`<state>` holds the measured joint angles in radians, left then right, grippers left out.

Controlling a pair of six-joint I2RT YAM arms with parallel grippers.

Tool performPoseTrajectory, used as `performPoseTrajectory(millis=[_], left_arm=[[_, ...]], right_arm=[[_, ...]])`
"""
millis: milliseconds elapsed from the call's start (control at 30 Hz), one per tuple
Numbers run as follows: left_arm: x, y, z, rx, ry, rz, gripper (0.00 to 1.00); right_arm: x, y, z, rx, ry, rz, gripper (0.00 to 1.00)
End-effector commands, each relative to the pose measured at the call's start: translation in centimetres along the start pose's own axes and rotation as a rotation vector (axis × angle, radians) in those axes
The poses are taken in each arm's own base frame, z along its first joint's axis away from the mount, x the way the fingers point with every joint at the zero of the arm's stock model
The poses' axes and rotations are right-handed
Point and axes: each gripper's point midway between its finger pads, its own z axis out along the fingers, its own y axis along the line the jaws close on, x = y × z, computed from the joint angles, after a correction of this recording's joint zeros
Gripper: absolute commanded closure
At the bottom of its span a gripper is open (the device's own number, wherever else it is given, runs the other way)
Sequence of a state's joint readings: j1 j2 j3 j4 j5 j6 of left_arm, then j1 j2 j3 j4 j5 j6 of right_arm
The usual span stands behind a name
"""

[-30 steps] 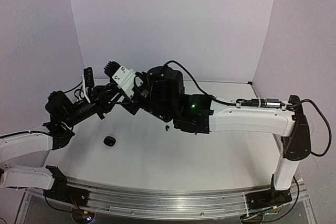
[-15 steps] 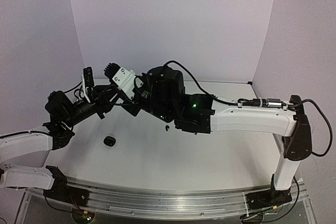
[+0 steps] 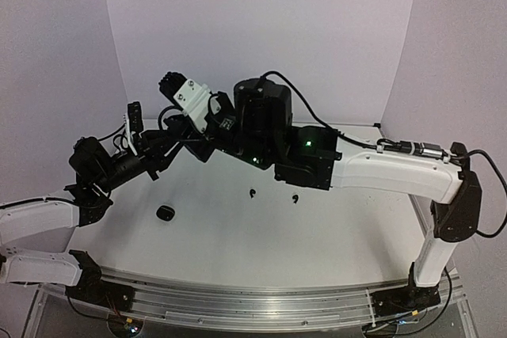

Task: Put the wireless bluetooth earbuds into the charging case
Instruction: Close the charging case with the earbuds.

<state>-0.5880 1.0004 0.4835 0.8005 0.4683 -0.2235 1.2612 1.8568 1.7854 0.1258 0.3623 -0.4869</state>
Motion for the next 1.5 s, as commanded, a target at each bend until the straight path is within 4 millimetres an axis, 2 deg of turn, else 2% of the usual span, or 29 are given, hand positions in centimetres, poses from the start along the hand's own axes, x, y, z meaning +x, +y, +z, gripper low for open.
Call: performPoseTrajectory(millis=[0,67,133,333,400,467,667,833,1200,1267,1367,1467], left_arm=[[-1.4,-1.0,0.0,0.045,-0.034,0.017,1.00],[-1.0,-1.9,-0.1,0.099,-0.019,0.034,1.00],[-0.6,-2.7,-0.3,0.147,-0.003,0.054,1.00],[0.7,-4.6,-0.6,0.272,0.048,0.104,1.00],[0.9,-5.1,-0.7,0.307,0.059,0.119,1.00],[1.1,-5.4,-0.7,0.331,0.062,0.145,1.00],[1.2,-5.9,-0.6,0.371,0.050,0.297,1.00],[1.2,-5.3,-0.4,0.340,0.056,0.341,1.00],[1.1,-4.2,0.0,0.273,0.074,0.234,1.00],[1.1,-4.2,0.1,0.270,0.075,0.226,1.00],[1.1,-4.2,0.1,0.268,0.082,0.170,1.00],[1.1,-4.1,0.2,0.259,0.095,0.060,1.00]], right_arm=[[-6.5,-6.3,-3.1,0.093,-0.146,0.140,0.53],[-6.0,-8.0,-3.2,0.119,-0.132,0.194,0.53],[-4.7,-9.2,-2.9,0.129,-0.087,0.245,0.54],[1.2,-10.4,-1.2,0.107,0.127,0.396,0.56],[3.3,-9.6,-0.6,0.076,0.206,0.421,0.58],[4.6,-8.3,-0.1,0.027,0.253,0.426,0.59],[7.5,-4.5,0.8,-0.115,0.326,0.448,0.60],[7.4,-2.4,0.4,-0.222,0.325,0.461,0.60],[6.9,-0.6,-1.4,-0.297,0.324,0.431,0.59],[7.0,-1.0,-1.4,-0.268,0.328,0.433,0.58],[6.9,-2.6,-1.5,-0.189,0.328,0.438,0.55],[6.7,-5.8,-1.8,-0.111,0.318,0.516,0.51]])
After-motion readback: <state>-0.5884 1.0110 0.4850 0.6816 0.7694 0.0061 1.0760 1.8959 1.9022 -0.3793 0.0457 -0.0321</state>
